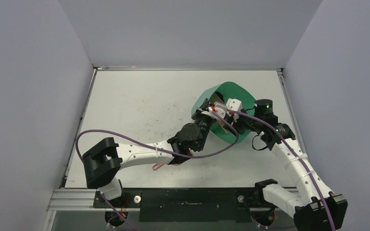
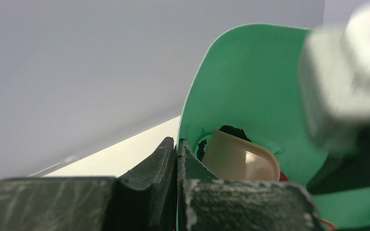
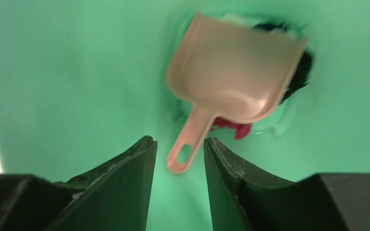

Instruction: Sweep away the paper scraps from the table

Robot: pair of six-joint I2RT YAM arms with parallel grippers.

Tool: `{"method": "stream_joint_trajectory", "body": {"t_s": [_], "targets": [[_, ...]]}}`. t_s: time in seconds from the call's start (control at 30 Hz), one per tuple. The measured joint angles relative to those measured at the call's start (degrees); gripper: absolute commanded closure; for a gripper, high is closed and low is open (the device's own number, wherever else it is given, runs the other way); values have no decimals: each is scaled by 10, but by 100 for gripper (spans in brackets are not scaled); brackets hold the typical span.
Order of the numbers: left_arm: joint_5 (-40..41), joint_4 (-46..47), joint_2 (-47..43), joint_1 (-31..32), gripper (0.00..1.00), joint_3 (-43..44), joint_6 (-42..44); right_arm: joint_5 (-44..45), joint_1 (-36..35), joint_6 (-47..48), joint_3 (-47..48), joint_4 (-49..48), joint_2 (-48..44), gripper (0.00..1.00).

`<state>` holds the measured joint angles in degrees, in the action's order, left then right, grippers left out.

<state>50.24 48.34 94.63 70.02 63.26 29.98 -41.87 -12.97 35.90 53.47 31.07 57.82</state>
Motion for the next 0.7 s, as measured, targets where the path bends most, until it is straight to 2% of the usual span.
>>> {"method": "stream_joint_trajectory", "body": {"t_s": [0.1, 0.17, 0.43, 0.5, 0.7], "targets": [[-10, 22, -5, -2, 100, -23, -16, 56, -38, -14, -60, -21, -3, 52], [-16, 37, -19, -2, 100, -52, -34, 94, -58, -29, -84, -42, 0, 43], [-21, 96, -77, -2, 100, -156, -139, 195, -80, -93, -137, -145, -2, 23], [-21, 106, -79, 0, 100, -168, -163, 212, -90, -95, -141, -158, 2, 22], [-21, 108, -79, 0, 100, -173, -209, 284, -119, -98, -144, -183, 50, 33]]}}
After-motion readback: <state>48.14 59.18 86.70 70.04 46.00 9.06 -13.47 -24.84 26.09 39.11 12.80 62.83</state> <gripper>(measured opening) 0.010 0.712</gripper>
